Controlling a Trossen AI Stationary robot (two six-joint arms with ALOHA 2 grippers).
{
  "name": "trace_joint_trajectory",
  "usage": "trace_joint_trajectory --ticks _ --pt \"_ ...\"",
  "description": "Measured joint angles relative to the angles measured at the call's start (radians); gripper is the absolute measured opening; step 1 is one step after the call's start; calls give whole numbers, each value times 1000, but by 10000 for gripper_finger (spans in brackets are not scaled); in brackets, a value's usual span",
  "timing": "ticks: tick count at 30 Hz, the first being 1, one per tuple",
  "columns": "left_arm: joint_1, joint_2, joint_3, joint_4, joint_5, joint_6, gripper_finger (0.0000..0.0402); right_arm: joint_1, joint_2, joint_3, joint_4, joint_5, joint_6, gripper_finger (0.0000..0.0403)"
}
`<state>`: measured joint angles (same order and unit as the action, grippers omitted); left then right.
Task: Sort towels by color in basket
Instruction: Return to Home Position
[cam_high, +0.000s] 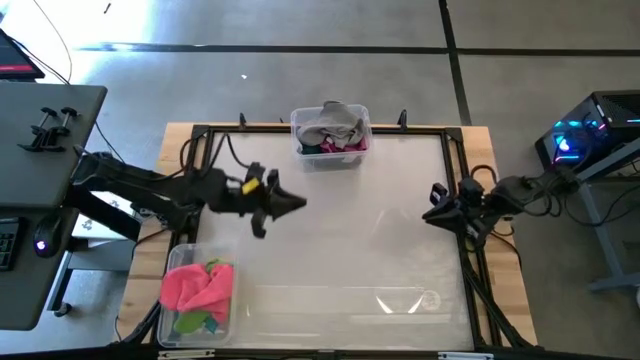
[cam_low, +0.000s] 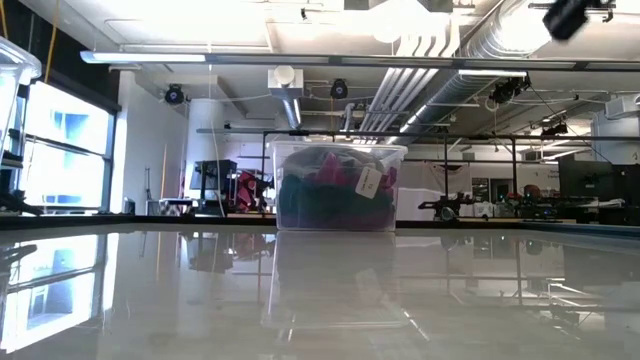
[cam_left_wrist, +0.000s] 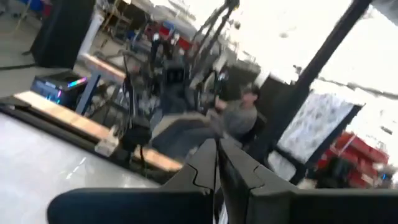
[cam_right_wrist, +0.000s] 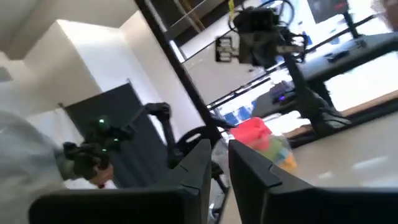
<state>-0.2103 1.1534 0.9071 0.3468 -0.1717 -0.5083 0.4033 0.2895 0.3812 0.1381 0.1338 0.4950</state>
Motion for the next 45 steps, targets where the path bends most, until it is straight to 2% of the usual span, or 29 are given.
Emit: trace_joint_trajectory --ticks 3,8,13,22,26,33,36,41,45 --pt "50 0 -28 69 51 -20 2 -26 -97 -79 -14 53 3 33" --pt "92 0 -29 69 109 -29 1 -48 -286 -171 -18 29 -38 3" --pt "100 -10 -28 72 120 -36 1 -56 -275 -201 -20 38 -67 2" --pt "100 -49 -29 59 118 -37 1 -57 -287 -371 51 57 -24 1" --pt "100 -68 -29 40 115 -37 1 -63 -286 -371 57 57 -60 1" --pt "100 -100 -29 -17 90 -37 1 -156 -284 -371 -83 102 -159 0" --pt "100 -110 -29 -17 72 -36 1 -232 -286 -371 -92 59 -160 0" --pt "100 -131 -29 -32 60 -5 1 -326 -280 -371 -117 -93 -161 0" --pt "100 -159 -29 -81 60 -4 1 -372 -238 -371 -122 -124 -209 0"
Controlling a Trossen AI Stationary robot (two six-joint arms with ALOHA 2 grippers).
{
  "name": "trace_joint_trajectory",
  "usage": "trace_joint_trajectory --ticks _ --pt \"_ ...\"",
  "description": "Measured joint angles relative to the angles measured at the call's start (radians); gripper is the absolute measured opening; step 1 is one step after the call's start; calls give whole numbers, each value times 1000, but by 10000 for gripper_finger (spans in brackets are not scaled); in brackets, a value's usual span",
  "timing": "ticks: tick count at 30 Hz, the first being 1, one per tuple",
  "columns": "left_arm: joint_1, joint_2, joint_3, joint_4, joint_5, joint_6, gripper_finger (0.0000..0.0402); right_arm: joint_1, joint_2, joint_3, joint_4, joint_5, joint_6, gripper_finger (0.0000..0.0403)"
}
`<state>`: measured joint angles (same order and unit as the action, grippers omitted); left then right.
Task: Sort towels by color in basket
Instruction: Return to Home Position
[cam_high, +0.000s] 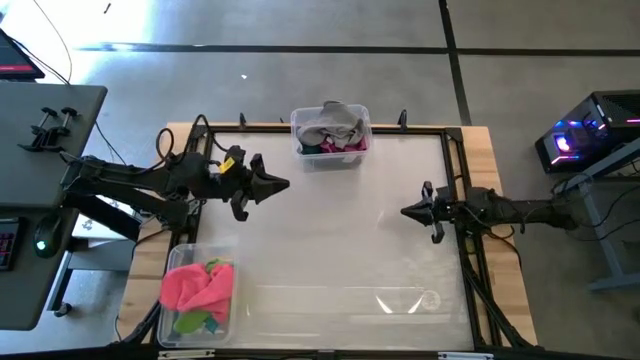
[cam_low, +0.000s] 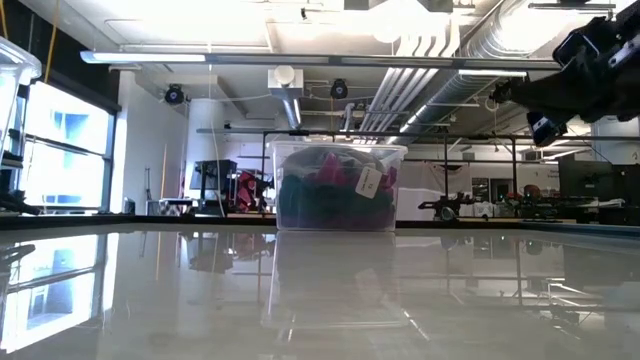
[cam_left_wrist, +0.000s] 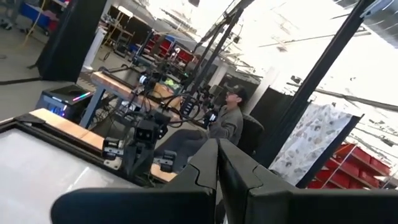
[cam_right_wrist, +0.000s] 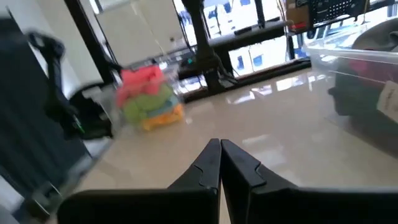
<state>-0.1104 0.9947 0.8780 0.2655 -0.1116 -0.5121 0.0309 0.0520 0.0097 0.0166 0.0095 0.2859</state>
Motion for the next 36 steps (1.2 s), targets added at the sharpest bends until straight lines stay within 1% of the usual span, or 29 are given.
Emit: trace_joint_trajectory --ticks 4,7,9,13,16,18,20,22,26,30,34,36 --pt "0 -39 0 -37 -11 -15 0 -10 67 0 -4 -20 -97 0" --pt "0 -70 0 -38 -13 4 0 -10 110 1 -5 -14 -109 0" --pt "0 -91 0 -54 -13 50 0 -10 129 1 -6 -14 -105 0" --pt "0 -131 1 -172 -18 168 0 -10 149 1 -7 -14 -104 1" --pt "-1 -148 1 -315 -36 160 0 -10 151 1 -7 -14 -104 1" --pt "-1 -149 0 -373 -62 182 0 -10 151 1 -8 -13 -104 2" --pt "-7 -145 0 -409 -65 282 0 -10 151 1 -8 -13 -104 2" --pt "-17 -142 -19 -387 -58 373 0 -10 151 1 -8 -13 -104 2" --pt "-14 -179 -117 -305 -55 391 0 -10 151 1 -8 -13 -104 2" --pt "-14 -263 -259 -160 -56 396 0 -10 151 1 -9 -12 -104 2" --pt "-14 -353 -391 -3 -56 459 0 -10 151 1 -9 -12 -104 2" --pt "-14 -398 -441 36 -63 500 0 -10 151 2 -9 -12 -104 2"
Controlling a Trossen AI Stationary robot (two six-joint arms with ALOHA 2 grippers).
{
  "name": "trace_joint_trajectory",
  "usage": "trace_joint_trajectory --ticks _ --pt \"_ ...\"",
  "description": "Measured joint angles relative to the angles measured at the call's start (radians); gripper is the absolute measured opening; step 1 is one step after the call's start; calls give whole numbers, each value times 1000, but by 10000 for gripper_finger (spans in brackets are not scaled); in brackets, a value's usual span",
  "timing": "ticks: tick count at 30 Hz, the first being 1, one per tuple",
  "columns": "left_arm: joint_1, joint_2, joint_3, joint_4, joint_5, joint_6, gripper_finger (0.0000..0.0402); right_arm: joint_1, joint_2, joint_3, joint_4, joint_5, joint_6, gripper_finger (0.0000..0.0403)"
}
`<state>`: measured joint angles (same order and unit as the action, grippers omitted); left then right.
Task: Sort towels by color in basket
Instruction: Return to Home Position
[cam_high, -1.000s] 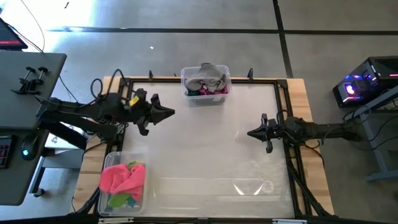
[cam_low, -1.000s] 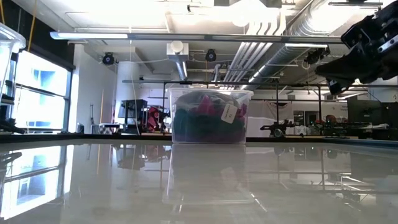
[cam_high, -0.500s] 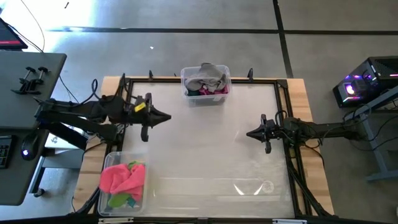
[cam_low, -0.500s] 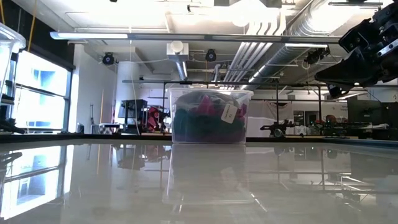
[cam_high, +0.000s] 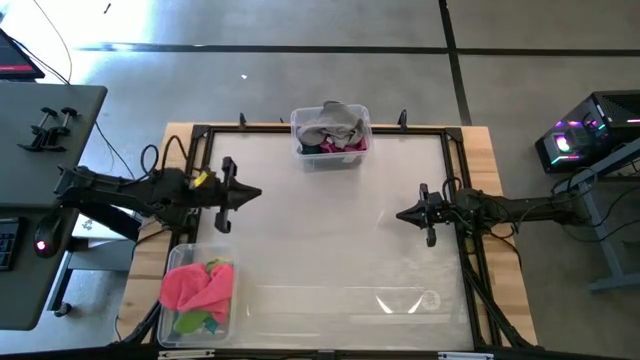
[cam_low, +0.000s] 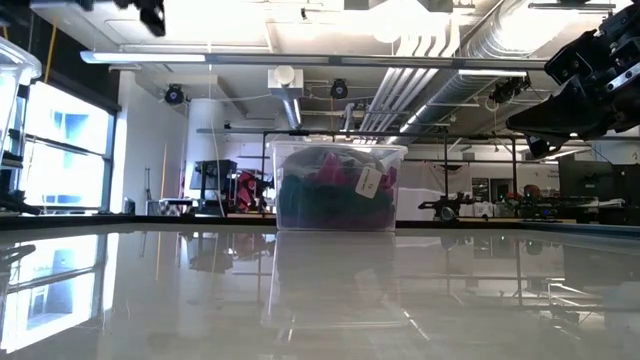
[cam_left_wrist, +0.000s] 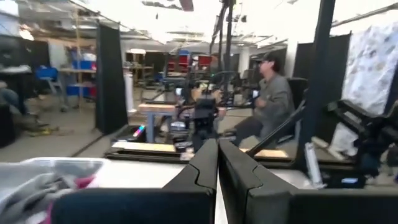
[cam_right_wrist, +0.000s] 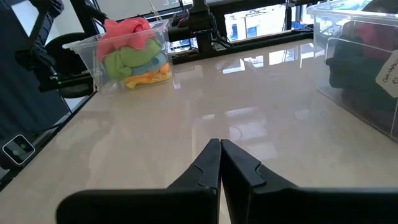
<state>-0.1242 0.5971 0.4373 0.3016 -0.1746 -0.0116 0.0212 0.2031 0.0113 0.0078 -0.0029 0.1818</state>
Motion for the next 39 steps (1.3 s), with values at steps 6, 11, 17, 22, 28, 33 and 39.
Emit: trace_joint_trajectory --ticks 6,11,17,22,28,33,39 --pt "0 -86 -95 -47 -84 21 0 0 0 0 0 0 0 2" --pt "0 -87 -132 -112 -149 35 0 0 0 0 0 0 0 2" --pt "0 -89 -132 -225 -212 -2 0 0 0 0 0 0 0 2" --pt "-11 -105 -131 -315 -241 -119 0 0 0 0 0 0 0 2" --pt "-20 -237 -130 -428 -190 -81 0 0 0 0 0 0 0 2" --pt "-9 -343 -130 -493 -178 -21 0 0 0 0 0 0 0 2" --pt "58 -396 -131 -546 -42 -36 0 0 0 0 0 0 0 2"
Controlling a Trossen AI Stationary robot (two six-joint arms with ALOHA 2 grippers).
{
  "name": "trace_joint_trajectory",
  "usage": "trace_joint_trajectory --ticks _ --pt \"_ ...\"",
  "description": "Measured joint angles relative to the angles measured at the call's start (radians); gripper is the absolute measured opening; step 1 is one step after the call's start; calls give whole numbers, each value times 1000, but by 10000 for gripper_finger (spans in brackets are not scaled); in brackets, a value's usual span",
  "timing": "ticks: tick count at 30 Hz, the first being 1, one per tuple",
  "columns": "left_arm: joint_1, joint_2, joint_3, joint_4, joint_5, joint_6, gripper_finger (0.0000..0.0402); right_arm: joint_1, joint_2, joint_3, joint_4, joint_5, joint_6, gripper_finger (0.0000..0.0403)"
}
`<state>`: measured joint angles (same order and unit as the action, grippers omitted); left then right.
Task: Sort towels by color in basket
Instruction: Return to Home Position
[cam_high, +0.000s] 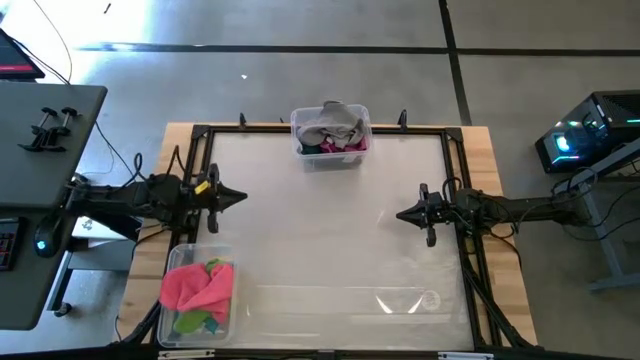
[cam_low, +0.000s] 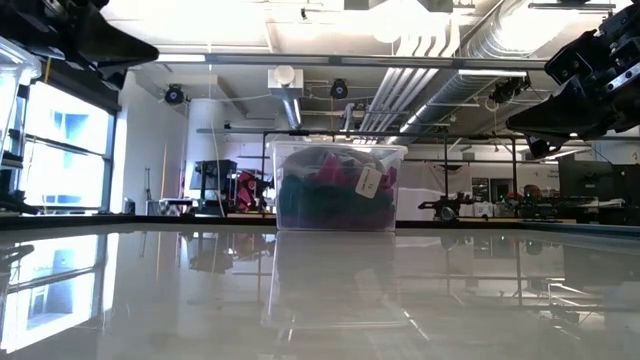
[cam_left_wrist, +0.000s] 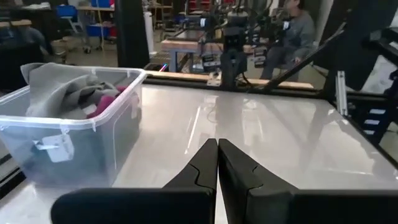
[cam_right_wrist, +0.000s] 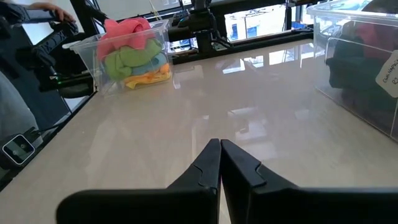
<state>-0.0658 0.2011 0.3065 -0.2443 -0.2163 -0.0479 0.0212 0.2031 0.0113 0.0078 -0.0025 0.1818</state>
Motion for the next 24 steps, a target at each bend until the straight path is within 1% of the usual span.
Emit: trace_joint_trajectory --ticks 2,4,6,8,11,12,15,18,21,24 --pt "21 -6 0 5 26 0 0 0 0 0 0 0 0 2" --pt "37 -18 0 6 29 1 0 0 0 0 0 0 0 2" --pt "50 -41 -30 64 30 24 0 0 0 0 0 0 0 2" --pt "63 -77 -108 178 32 56 0 0 0 0 0 0 0 2" --pt "89 -101 -260 456 80 93 1 0 0 0 0 0 0 2" --pt "95 -103 -298 525 96 104 1 0 0 0 0 0 0 2" --pt "101 -108 -284 513 129 107 1 0 0 0 0 0 0 2" --pt "100 -142 -294 505 129 171 1 0 0 0 0 0 0 2" --pt "97 -194 -295 420 129 232 1 0 0 0 0 0 0 2" --pt "97 -198 -295 343 129 228 1 0 0 0 0 -1 0 2"
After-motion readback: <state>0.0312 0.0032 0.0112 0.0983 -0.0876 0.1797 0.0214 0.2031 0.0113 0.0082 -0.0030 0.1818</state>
